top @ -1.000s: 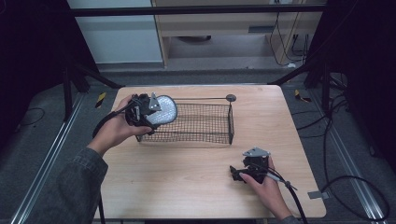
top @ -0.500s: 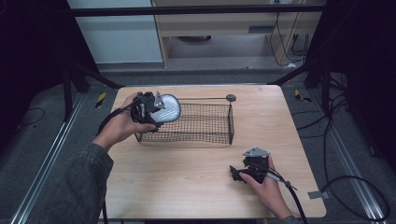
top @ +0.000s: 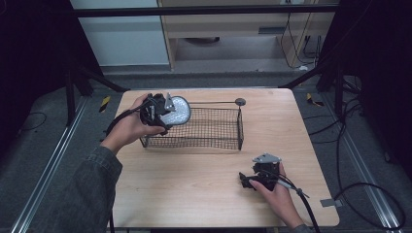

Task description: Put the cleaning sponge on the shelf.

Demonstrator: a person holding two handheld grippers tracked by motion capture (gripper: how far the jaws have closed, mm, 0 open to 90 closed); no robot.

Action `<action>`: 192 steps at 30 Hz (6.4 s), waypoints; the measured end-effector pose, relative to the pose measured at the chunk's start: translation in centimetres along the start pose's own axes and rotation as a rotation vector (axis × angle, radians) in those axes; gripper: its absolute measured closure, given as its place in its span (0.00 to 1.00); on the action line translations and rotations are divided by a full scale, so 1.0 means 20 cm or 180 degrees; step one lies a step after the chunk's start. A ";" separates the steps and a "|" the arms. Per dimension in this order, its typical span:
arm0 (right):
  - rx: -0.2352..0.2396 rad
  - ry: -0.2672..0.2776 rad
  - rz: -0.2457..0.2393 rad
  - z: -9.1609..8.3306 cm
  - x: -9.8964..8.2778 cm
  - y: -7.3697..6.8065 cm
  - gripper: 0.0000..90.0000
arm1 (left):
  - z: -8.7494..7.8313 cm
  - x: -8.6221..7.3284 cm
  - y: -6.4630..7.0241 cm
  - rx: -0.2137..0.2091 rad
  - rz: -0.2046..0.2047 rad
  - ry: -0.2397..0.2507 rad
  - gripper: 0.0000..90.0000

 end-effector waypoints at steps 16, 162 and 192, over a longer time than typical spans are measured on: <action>0.0001 0.0004 0.0000 0.00 0.00 0.00 0.00 | 0.10 -0.02 -0.05 -0.0077 0.0028 -0.0052 0.15; -0.0008 0.0004 0.0009 0.00 0.00 0.00 0.00 | 0.03 -0.31 0.55 -0.0173 -0.1288 0.1089 0.04; -0.0006 0.0005 0.0006 0.00 0.00 0.00 0.00 | 0.40 -0.75 0.58 -0.0245 -0.2006 0.0811 0.02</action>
Point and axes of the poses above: each handheld gripper's, and its own axes: z roughly forward along the jaws, x roughly out of its top, y roughly to its right, the point moved 8 cm from there along z, roughly forward along the jaws, and after that the axes turned 12 degrees about -x, right-handed, at the moved point
